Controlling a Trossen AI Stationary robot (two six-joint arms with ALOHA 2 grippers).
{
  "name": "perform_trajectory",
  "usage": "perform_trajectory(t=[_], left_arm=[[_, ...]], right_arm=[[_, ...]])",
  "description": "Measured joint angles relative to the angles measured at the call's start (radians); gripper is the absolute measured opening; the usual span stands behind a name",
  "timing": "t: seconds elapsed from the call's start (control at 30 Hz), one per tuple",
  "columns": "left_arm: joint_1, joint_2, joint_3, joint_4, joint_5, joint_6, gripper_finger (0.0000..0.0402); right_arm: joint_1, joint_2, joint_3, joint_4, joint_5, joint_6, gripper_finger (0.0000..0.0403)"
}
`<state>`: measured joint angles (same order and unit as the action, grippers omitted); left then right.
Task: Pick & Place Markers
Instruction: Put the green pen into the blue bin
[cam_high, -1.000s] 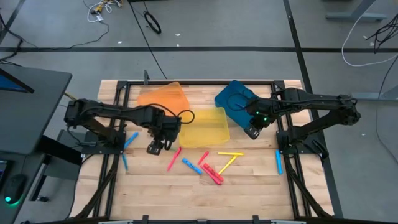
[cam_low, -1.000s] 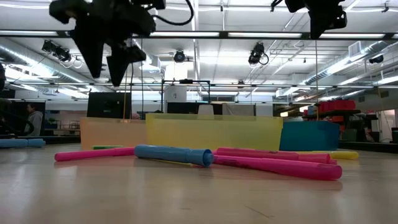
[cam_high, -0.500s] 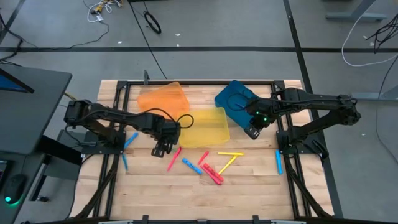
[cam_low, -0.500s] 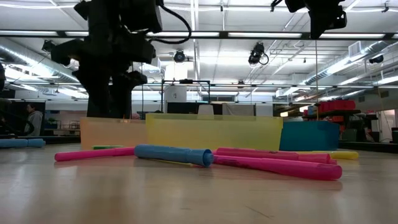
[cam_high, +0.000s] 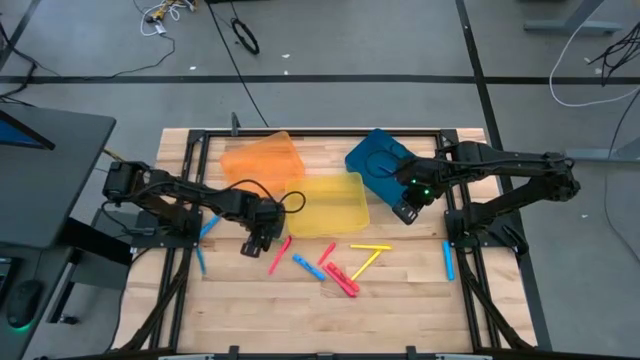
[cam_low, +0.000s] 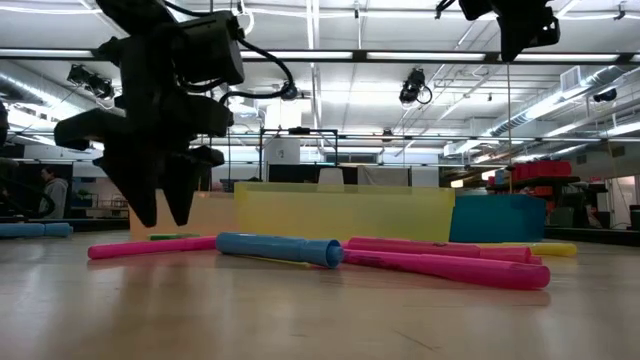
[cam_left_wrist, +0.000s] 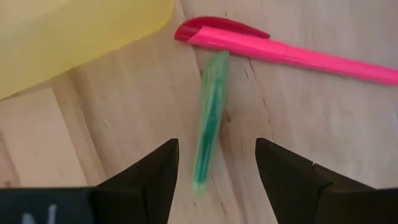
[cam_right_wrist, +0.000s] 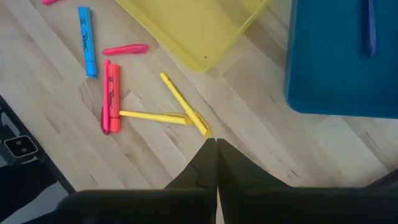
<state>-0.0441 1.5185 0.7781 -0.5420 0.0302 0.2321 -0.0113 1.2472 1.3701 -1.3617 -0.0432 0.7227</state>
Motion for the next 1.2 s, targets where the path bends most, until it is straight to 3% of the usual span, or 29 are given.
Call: perform_trajectory(t=[0.57,1.07,1.2], left_arm=[[0.000,0.093,0.002,0.033,-0.002,0.052,0.0211],[0.000,0.096,0.009,0.043,-0.022,0.040,0.0039],[0.000,0.093,0.010,0.043,-0.019,0.030,0.0036]], right_arm=[[0.000,0.000,0.000,0.000,0.000,0.002,0.0004],[0.000,0.000,0.000,0.001,0.000,-0.004,0.0004],[0.000,0.000,0.000,0.001,0.000,-0.004,0.0004]])
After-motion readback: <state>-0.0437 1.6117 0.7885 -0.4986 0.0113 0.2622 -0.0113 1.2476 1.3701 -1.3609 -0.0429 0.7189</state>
